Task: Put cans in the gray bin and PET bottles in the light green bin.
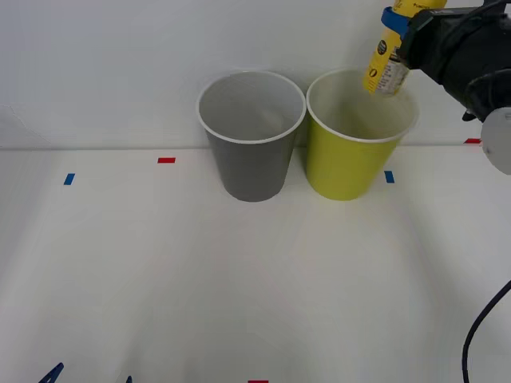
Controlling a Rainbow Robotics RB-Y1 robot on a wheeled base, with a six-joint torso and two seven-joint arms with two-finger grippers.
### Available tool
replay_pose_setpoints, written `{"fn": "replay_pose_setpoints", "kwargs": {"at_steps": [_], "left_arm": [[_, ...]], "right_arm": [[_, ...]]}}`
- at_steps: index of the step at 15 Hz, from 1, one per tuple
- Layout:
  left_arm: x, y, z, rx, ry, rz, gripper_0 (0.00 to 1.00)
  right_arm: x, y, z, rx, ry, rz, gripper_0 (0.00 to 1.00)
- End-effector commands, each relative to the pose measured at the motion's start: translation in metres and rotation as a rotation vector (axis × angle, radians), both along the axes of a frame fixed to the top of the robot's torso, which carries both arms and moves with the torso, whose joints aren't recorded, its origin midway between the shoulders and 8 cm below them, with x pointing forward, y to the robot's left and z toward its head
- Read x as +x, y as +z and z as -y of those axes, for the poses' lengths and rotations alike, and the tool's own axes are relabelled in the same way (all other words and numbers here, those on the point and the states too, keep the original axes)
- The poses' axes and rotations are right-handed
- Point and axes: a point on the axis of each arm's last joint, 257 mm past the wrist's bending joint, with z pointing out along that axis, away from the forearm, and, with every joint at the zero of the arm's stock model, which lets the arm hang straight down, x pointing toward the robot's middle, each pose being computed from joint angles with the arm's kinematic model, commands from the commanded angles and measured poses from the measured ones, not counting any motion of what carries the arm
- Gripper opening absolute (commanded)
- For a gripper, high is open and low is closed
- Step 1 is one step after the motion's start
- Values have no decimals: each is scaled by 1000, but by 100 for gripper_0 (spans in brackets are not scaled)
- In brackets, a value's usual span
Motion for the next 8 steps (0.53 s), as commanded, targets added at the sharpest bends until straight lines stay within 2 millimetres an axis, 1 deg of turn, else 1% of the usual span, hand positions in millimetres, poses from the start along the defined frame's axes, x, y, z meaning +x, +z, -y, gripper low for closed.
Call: {"fn": "replay_pose_setpoints", "kwargs": {"at_steps": [1, 4, 7, 8], "left_arm": [[0, 0, 0, 0, 0, 0, 100], [0, 0, 0, 0, 0, 0, 100], [0, 0, 0, 0, 0, 0, 100], [0, 0, 0, 0, 0, 0, 100]], "right_arm": [[8, -4, -4, -13, 1, -10, 0], [9, -6, -11, -21, 7, -4, 0], [9, -5, -10, -26, 3, 0, 0], [9, -4, -9, -26, 0, 4, 1]]}}
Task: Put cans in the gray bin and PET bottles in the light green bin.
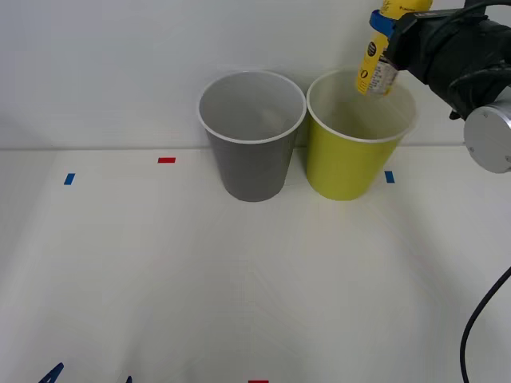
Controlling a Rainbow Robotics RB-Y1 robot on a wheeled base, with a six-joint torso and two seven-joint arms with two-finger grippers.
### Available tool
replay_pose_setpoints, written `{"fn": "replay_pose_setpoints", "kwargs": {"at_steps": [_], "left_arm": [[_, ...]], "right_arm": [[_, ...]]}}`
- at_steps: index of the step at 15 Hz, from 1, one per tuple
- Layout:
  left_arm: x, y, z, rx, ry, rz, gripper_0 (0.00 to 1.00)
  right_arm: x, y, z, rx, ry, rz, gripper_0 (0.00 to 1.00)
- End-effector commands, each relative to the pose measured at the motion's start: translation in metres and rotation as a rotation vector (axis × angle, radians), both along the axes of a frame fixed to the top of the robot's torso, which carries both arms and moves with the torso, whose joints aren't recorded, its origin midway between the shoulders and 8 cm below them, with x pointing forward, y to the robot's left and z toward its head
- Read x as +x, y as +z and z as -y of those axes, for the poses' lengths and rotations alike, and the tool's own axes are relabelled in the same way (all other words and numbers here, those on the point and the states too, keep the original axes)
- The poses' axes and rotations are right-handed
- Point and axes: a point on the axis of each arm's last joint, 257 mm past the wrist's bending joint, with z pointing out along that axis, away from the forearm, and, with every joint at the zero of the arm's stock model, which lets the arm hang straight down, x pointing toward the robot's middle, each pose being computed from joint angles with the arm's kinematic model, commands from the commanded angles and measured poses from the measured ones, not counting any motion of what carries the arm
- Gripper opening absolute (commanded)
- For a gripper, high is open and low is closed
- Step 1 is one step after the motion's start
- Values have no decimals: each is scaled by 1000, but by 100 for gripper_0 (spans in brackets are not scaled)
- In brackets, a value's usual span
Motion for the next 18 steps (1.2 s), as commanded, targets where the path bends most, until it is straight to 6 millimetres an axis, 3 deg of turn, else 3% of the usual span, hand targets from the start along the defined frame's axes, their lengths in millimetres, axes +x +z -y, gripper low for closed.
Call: {"fn": "replay_pose_setpoints", "kwargs": {"at_steps": [1, 2, 7, 9, 13, 16, 18], "left_arm": [[0, 0, 0, 0, 0, 0, 100], [0, 0, 0, 0, 0, 0, 100], [0, 0, 0, 0, 0, 0, 100], [0, 0, 0, 0, 0, 0, 100], [0, 0, 0, 0, 0, 0, 100], [0, 0, 0, 0, 0, 0, 100], [0, 0, 0, 0, 0, 0, 100]], "right_arm": [[0, 1, 1, -7, -5, 7, 60], [0, 0, 2, -12, -7, 6, 100], [-3, 5, -1, -8, -1, 16, 100], [-15, 15, -5, -7, 12, 46, 100], [-63, 25, -13, -4, 55, 101, 100], [-106, 11, -6, -13, 67, 99, 100], [-131, -9, 6, -17, 46, 68, 100]]}}
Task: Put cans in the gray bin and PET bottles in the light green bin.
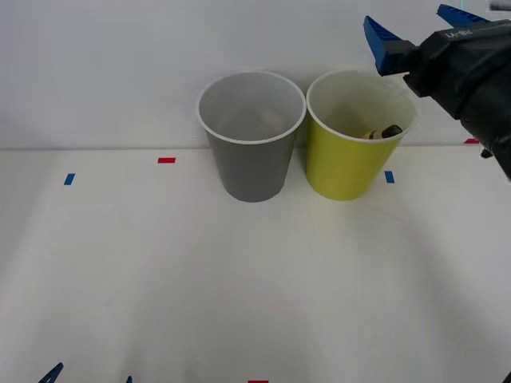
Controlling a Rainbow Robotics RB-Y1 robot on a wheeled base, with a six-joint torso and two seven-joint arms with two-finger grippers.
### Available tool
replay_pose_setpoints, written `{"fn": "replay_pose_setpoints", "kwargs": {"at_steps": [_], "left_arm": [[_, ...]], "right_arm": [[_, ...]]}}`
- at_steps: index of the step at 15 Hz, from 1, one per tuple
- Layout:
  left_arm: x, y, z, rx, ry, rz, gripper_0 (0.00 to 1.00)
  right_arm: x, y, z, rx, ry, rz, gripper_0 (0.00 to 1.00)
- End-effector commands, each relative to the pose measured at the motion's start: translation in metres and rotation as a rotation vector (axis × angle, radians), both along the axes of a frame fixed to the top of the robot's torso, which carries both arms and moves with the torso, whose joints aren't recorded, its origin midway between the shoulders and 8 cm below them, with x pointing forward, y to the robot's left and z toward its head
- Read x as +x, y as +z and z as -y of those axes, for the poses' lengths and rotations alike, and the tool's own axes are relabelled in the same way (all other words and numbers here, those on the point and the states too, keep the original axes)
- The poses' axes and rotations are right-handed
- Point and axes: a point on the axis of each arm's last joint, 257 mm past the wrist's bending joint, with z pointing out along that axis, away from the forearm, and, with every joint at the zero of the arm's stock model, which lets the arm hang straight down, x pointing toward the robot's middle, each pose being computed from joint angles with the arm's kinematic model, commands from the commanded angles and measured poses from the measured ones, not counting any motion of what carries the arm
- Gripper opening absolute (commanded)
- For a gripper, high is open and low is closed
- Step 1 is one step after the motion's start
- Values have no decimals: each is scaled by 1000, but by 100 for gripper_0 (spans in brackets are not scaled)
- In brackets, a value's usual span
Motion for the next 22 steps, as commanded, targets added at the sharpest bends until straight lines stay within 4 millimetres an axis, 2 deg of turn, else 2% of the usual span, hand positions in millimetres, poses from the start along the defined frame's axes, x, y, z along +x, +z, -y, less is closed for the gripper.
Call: {"fn": "replay_pose_setpoints", "kwargs": {"at_steps": [1, 3, 6, 8, 10, 13, 15, 18, 21, 22], "left_arm": [[0, 0, 0, 0, 0, 0, 100], [0, 0, 0, 0, 0, 0, 100], [0, 0, 0, 0, 0, 0, 100], [0, 0, 0, 0, 0, 0, 100], [0, 0, 0, 0, 0, 0, 100], [0, 0, 0, 0, 0, 0, 100], [0, 0, 0, 0, 0, 0, 100], [0, 0, 0, 0, 0, 0, 100], [0, 0, 0, 0, 0, 0, 100], [0, 0, 0, 0, 0, 0, 100]], "right_arm": [[-40, -26, 24, -5, -42, -40, 100], [-61, -42, 46, 9, -97, -72, 100], [-75, -90, 91, 42, -211, -181, 100], [-83, -107, 107, 60, -263, -199, 100], [-87, -108, 110, 95, -284, -169, 100], [-80, -127, 130, 58, -330, -118, 100], [-82, -142, 136, 45, -342, -82, 100], [-97, -167, 137, 76, -341, -26, 100], [-120, -188, 140, 70, -353, -16, 100], [-128, -201, 145, 71, -361, -1, 100]]}}
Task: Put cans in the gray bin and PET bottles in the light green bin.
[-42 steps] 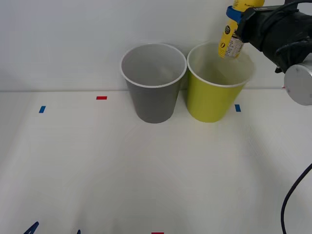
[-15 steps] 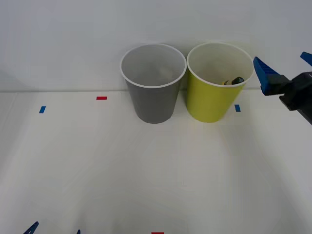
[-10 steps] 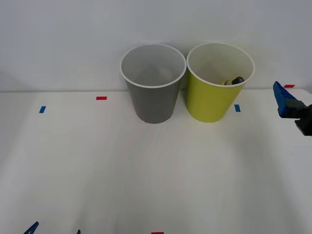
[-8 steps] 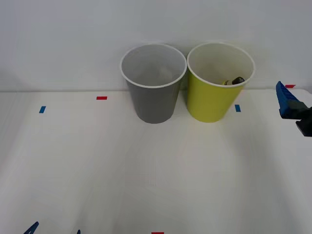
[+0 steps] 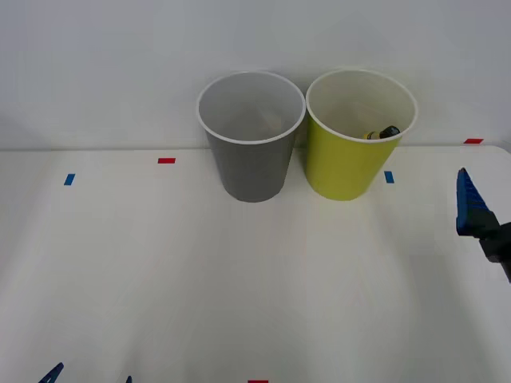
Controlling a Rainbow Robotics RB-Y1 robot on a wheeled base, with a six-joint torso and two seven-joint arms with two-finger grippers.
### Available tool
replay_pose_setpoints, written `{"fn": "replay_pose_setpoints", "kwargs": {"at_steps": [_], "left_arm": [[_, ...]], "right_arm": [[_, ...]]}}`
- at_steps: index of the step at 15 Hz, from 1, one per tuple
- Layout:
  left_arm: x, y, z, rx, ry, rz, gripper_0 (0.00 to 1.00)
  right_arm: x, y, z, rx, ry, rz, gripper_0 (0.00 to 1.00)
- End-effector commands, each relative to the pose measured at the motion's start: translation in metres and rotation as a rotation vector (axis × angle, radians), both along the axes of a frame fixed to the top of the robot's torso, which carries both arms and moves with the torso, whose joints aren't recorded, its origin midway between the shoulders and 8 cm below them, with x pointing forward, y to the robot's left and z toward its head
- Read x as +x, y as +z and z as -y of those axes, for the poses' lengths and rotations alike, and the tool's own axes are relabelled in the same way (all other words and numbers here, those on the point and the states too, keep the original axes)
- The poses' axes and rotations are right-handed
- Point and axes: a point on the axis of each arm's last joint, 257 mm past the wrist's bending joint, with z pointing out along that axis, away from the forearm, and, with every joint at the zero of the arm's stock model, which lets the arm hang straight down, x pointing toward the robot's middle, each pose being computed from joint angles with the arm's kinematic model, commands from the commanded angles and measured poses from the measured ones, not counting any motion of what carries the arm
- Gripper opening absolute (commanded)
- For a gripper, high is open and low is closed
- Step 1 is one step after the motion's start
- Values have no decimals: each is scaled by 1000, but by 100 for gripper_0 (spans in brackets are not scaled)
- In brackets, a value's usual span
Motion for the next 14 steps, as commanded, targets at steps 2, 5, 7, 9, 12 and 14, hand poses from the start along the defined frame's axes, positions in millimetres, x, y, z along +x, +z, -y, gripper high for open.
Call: {"fn": "replay_pose_setpoints", "kwargs": {"at_steps": [2, 5, 7, 9, 12, 14], "left_arm": [[0, 0, 0, 0, 0, 0, 100], [0, 0, 0, 0, 0, 0, 100], [0, 0, 0, 0, 0, 0, 100], [0, 0, 0, 0, 0, 0, 100], [0, 0, 0, 0, 0, 0, 100], [0, 0, 0, 0, 0, 0, 100]], "right_arm": [[-34, -56, 10, -11, -21, 37, 100], [-61, -92, 16, -49, -31, 9, 100], [-79, -113, 16, -121, -32, -57, 100], [-91, -124, 12, -113, -30, -92, 100], [-112, -146, 7, -93, -37, -160, 100], [-126, -160, 2, -74, -38, -205, 100]]}}
